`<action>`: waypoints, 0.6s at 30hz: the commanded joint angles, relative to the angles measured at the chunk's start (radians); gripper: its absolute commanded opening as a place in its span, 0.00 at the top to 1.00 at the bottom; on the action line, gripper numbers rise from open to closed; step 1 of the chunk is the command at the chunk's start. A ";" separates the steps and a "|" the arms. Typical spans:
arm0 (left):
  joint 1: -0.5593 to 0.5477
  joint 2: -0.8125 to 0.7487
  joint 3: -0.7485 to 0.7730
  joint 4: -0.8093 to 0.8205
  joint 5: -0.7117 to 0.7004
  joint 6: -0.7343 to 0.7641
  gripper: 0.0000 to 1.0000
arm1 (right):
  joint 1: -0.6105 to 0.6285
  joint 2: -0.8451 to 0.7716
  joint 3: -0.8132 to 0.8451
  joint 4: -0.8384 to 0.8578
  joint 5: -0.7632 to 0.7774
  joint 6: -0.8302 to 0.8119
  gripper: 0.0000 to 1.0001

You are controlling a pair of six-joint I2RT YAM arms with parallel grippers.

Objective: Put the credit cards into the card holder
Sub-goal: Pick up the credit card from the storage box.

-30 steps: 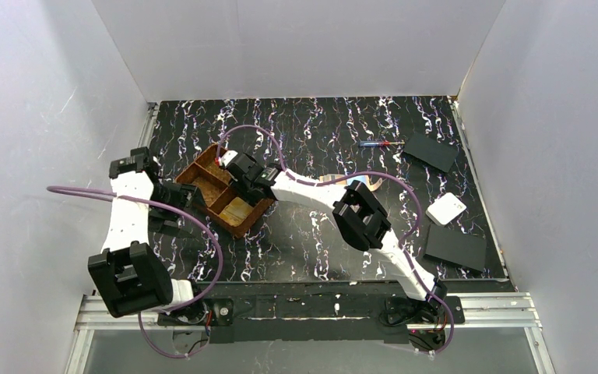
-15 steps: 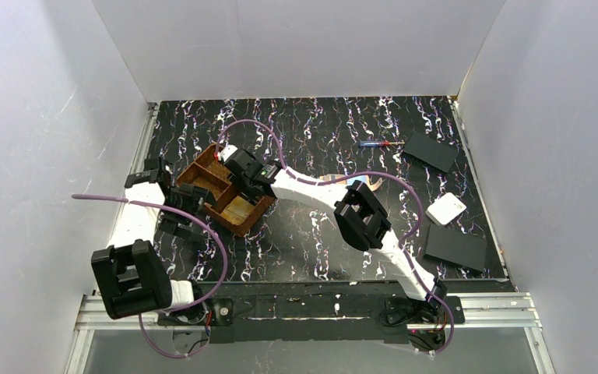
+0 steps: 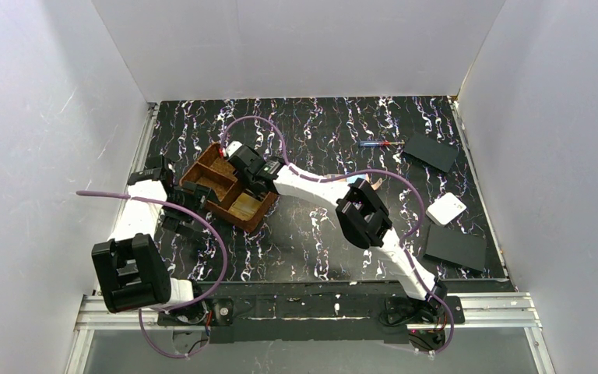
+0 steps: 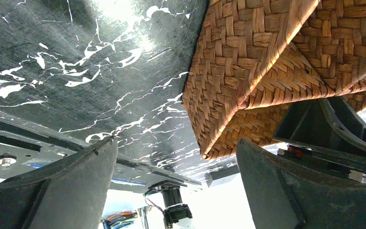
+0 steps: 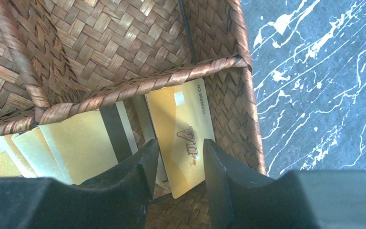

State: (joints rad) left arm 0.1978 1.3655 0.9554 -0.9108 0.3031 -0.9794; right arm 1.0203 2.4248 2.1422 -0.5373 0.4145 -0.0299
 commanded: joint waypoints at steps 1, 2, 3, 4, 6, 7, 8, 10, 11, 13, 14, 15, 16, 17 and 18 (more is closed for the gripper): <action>-0.020 0.010 0.008 -0.004 0.008 0.008 0.06 | -0.014 -0.057 0.061 -0.030 0.036 -0.001 0.53; -0.025 0.011 0.009 0.002 0.010 0.008 0.06 | -0.014 -0.060 0.062 -0.030 0.040 -0.003 0.53; -0.029 0.012 0.010 0.010 0.013 0.008 0.06 | -0.015 -0.062 0.062 -0.030 0.044 -0.005 0.53; -0.032 0.014 0.011 0.019 0.020 0.008 0.06 | -0.015 -0.062 0.062 -0.029 0.049 -0.007 0.53; -0.041 0.025 0.016 0.034 0.036 0.009 0.07 | -0.018 -0.064 0.065 -0.029 0.052 -0.006 0.52; -0.047 0.030 0.018 0.042 0.040 0.009 0.07 | -0.021 -0.066 0.065 -0.029 0.049 -0.001 0.52; -0.054 0.034 0.023 0.050 0.042 0.008 0.08 | -0.025 -0.068 0.064 -0.030 0.046 0.004 0.52; -0.073 0.049 0.029 0.062 0.042 0.000 0.10 | -0.031 -0.071 0.057 -0.027 0.035 0.014 0.52; -0.081 0.057 0.031 0.066 0.043 -0.004 0.10 | -0.032 -0.072 0.054 -0.027 0.030 0.017 0.53; -0.098 0.071 0.028 0.080 0.042 -0.016 0.12 | -0.036 -0.075 0.049 -0.029 0.019 0.020 0.53; -0.106 0.077 0.028 0.087 0.042 -0.022 0.13 | -0.037 -0.077 0.045 -0.029 0.013 0.021 0.53; -0.112 0.081 0.028 0.092 0.039 -0.030 0.13 | -0.038 -0.081 0.040 -0.025 0.008 0.022 0.53; -0.119 0.087 0.028 0.098 0.037 -0.033 0.14 | -0.039 -0.084 0.035 -0.024 0.005 0.022 0.53; -0.123 0.094 0.028 0.102 0.034 -0.033 0.15 | -0.040 -0.086 0.031 -0.022 0.002 0.022 0.53; -0.124 0.102 0.031 0.104 0.029 -0.033 0.16 | -0.041 -0.087 0.032 -0.023 0.001 0.022 0.53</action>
State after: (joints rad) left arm 0.0887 1.4532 0.9607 -0.8146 0.3305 -0.9981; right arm 0.9966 2.4199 2.1582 -0.5594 0.4095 -0.0212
